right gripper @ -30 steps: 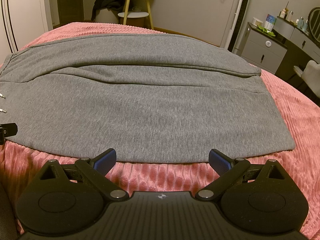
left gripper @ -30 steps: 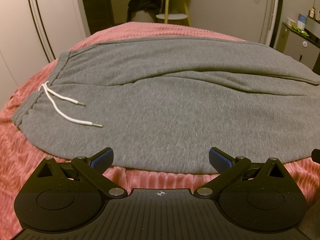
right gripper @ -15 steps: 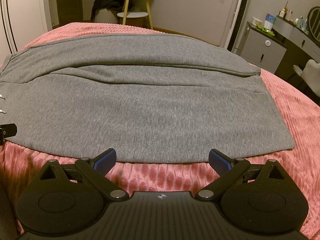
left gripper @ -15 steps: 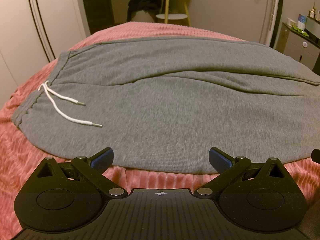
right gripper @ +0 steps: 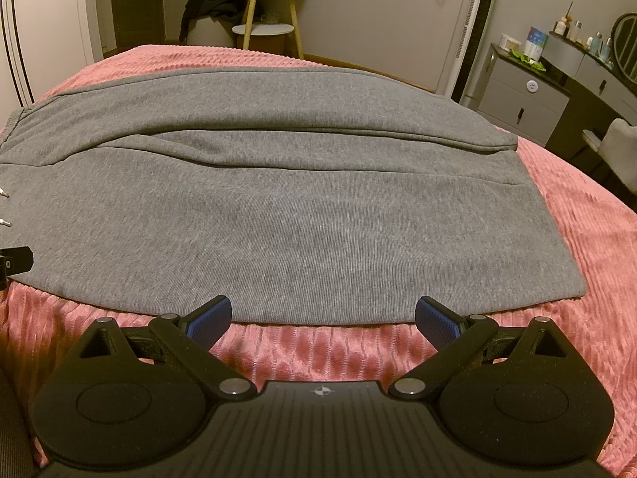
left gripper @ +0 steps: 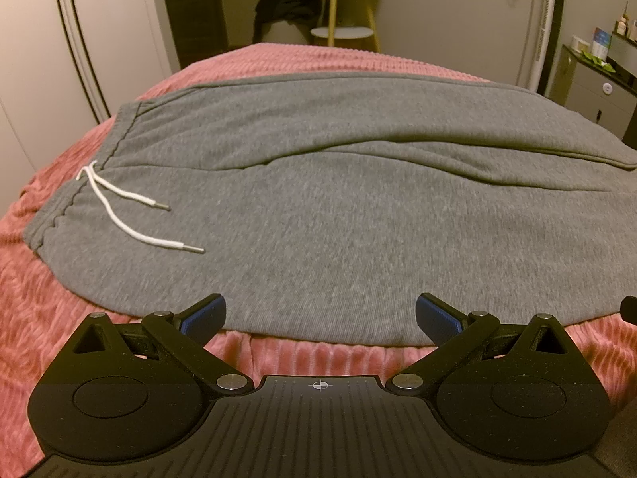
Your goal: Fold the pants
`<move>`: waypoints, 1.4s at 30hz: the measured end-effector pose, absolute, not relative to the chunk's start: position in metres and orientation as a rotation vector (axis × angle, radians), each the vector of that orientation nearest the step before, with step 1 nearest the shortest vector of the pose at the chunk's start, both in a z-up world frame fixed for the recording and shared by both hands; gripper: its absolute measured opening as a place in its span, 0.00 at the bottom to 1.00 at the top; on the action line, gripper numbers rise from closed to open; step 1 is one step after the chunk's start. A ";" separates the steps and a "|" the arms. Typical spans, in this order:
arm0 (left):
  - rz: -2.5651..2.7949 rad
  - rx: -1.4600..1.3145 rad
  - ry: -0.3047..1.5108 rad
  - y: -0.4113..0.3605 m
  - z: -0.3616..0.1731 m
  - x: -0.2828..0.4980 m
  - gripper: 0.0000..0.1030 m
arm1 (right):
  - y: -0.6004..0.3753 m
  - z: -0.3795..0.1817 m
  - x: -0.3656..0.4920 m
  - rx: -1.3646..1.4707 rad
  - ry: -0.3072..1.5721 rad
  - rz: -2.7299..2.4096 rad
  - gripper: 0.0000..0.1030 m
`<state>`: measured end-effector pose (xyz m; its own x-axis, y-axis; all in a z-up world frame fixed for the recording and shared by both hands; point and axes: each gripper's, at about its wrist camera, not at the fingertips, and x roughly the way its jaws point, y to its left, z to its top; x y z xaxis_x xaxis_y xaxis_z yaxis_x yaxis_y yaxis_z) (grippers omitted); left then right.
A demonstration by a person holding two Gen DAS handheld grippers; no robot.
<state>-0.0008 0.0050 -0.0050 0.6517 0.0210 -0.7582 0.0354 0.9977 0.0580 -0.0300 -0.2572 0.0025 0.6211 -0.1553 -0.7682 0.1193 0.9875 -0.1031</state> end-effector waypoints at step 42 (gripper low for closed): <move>0.057 -0.094 0.862 0.021 0.010 0.099 1.00 | -0.314 -0.052 0.058 0.388 1.219 -0.206 0.96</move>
<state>0.0989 0.0207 0.0102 0.6500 0.0124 -0.7599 -0.0884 0.9943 -0.0594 0.0581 -0.3140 -0.0523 0.3366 0.0524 -0.9402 0.3583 0.9162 0.1793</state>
